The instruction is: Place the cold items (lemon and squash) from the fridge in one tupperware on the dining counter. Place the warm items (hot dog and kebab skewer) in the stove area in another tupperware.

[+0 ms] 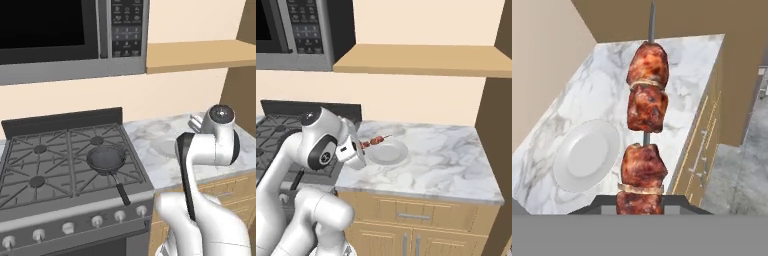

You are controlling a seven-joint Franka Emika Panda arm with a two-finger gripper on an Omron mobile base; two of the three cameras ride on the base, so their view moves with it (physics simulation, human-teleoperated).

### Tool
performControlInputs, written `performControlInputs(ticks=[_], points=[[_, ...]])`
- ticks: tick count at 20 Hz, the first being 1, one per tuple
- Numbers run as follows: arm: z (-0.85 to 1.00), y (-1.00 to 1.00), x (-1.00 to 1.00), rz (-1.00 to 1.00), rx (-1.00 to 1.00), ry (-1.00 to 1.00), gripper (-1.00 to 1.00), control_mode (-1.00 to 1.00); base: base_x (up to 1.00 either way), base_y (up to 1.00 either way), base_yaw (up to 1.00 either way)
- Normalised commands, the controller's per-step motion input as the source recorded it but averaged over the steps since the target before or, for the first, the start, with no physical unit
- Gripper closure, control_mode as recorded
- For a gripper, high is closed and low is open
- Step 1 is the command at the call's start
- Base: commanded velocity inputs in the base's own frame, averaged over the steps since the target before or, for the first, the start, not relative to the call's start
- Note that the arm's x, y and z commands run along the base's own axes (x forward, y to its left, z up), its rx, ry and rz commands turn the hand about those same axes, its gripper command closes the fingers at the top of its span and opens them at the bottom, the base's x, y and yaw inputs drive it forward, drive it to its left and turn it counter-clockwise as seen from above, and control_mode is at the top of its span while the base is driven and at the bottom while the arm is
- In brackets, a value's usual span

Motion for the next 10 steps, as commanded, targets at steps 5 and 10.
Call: performControlInputs(ticks=[5,10], points=[[0.00,0.00,0.00,0.00,0.00,0.00,1.00,1.00,-0.75,0.49,-0.36],[0.00,0.00,0.00,0.00,0.00,0.00,1.00,1.00,-0.65,0.81,-0.43]])
